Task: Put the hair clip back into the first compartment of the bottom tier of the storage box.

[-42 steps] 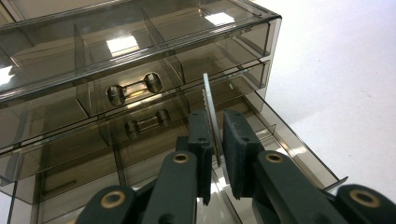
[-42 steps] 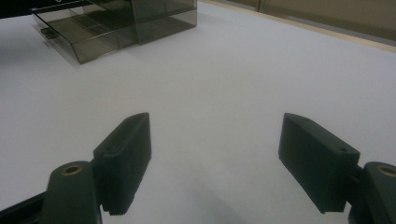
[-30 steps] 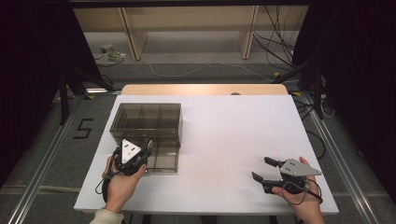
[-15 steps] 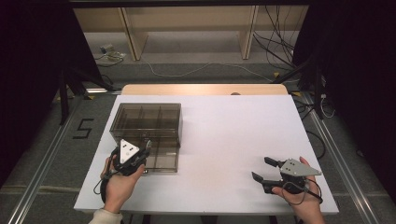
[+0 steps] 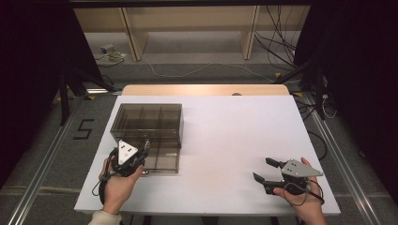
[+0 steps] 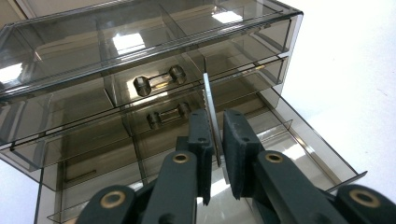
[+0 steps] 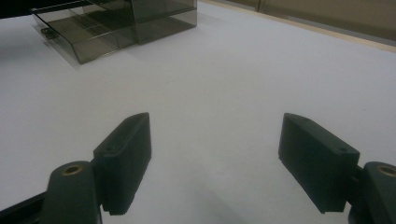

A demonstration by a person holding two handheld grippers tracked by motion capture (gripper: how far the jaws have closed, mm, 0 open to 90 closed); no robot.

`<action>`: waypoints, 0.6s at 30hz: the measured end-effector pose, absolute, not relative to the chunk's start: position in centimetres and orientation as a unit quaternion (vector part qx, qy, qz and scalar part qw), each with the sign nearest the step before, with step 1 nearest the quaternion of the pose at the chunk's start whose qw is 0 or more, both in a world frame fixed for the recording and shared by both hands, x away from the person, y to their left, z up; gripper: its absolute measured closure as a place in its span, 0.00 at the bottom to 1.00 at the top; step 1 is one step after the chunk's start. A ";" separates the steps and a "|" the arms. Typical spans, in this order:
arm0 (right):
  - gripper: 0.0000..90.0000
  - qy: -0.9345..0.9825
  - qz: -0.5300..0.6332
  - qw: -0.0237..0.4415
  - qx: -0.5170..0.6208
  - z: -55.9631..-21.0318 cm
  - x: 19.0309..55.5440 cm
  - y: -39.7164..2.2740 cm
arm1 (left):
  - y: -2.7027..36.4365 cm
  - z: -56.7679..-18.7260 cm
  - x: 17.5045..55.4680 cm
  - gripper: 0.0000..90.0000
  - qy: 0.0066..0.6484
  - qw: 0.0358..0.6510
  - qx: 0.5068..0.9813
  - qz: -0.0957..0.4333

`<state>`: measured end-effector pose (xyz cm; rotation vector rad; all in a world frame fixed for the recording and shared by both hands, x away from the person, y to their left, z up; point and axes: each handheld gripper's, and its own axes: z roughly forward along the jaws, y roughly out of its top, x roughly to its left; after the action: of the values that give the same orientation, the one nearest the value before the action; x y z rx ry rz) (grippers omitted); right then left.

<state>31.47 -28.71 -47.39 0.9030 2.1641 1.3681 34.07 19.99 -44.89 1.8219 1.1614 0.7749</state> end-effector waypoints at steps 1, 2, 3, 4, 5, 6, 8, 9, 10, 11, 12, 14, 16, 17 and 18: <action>0.29 0.779 0.492 0.212 0.325 -47.4 31.5 -28.7 | 20.0 -44.9 34.1 0.91 0.462 0.411 0.723 0.308; 0.29 0.779 0.492 0.212 0.324 -47.4 31.5 -28.7 | 20.1 -44.9 34.1 0.91 0.461 0.409 0.724 0.309; 0.29 0.780 0.492 0.212 0.324 -47.4 31.5 -28.7 | 20.1 -44.9 34.1 0.91 0.461 0.408 0.725 0.309; 0.29 0.779 0.493 0.212 0.324 -47.4 31.5 -28.7 | 20.2 -44.9 34.1 0.91 0.461 0.409 0.724 0.309; 0.29 0.779 0.492 0.212 0.325 -47.4 31.5 -28.7 | 20.2 -44.9 34.1 0.91 0.461 0.408 0.724 0.311; 0.29 0.779 0.493 0.212 0.325 -47.4 31.5 -28.7 | 20.2 -44.9 34.1 0.91 0.460 0.407 0.724 0.314; 0.29 0.779 0.492 0.212 0.325 -47.4 31.5 -28.7 | 20.3 -45.0 34.1 0.91 0.461 0.407 0.723 0.315; 0.29 0.779 0.492 0.212 0.325 -47.4 31.5 -28.7 | 20.3 -45.0 34.1 0.91 0.461 0.407 0.722 0.316; 0.29 0.779 0.492 0.212 0.325 -47.4 31.5 -28.7 | 20.4 -44.9 34.1 0.91 0.461 0.405 0.723 0.316; 0.29 0.779 0.492 0.212 0.325 -47.4 31.5 -28.7 | 20.4 -44.9 34.1 0.91 0.462 0.405 0.723 0.316; 0.29 0.779 0.492 0.212 0.325 -47.4 31.5 -28.7 | 20.5 -45.0 34.1 0.91 0.462 0.405 0.723 0.316; 0.29 0.779 0.492 0.212 0.325 -47.4 31.5 -28.7 | 20.6 -45.0 34.1 0.91 0.463 0.404 0.723 0.317; 0.29 0.779 0.493 0.211 0.326 -47.4 31.5 -28.7 | 20.7 -45.0 34.0 0.91 0.464 0.404 0.722 0.318; 0.29 0.779 0.492 0.211 0.325 -47.4 31.5 -28.8 | 20.7 -45.0 34.1 0.91 0.463 0.403 0.722 0.319; 0.29 0.779 0.493 0.212 0.326 -47.4 31.5 -28.7 | 20.7 -45.0 34.0 0.91 0.463 0.402 0.723 0.320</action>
<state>31.48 -28.75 -47.37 0.9043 2.1639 1.3684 34.05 20.74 -44.99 1.8268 1.1702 0.8080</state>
